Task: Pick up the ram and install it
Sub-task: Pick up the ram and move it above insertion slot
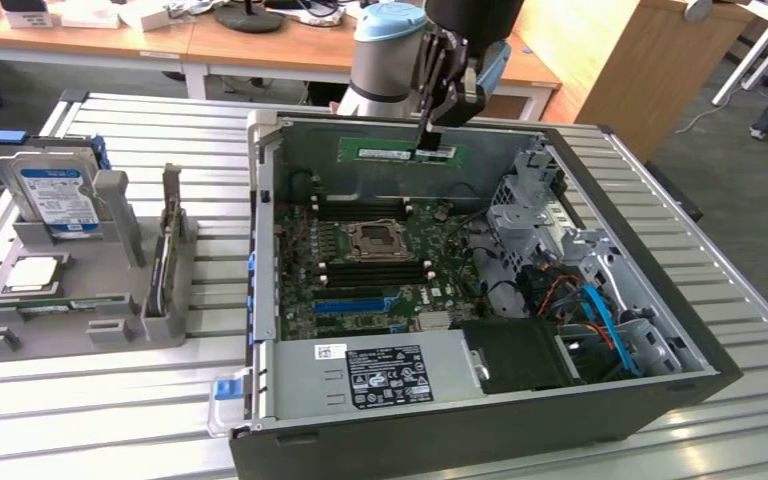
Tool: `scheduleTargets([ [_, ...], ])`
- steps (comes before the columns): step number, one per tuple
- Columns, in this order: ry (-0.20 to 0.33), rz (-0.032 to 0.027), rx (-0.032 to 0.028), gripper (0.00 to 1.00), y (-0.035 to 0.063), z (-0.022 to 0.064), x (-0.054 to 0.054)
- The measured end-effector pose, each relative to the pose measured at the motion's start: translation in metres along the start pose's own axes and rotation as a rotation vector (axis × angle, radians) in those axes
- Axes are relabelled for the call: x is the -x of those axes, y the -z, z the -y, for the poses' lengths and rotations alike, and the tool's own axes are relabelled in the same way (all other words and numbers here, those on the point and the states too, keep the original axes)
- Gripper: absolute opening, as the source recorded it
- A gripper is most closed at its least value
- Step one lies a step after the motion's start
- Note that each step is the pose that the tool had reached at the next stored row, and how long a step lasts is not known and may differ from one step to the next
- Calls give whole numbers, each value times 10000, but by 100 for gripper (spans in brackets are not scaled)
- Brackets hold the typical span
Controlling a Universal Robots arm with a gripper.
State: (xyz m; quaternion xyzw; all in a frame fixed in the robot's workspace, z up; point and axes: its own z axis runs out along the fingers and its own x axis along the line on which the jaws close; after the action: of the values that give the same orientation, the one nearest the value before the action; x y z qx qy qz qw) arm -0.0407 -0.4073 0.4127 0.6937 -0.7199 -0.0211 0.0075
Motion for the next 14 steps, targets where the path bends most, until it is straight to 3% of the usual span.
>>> scheduleTargets([
  [8,0,6,0,12,-7,0,29],
  [14,0,15,0,12,-80,3,27],
])
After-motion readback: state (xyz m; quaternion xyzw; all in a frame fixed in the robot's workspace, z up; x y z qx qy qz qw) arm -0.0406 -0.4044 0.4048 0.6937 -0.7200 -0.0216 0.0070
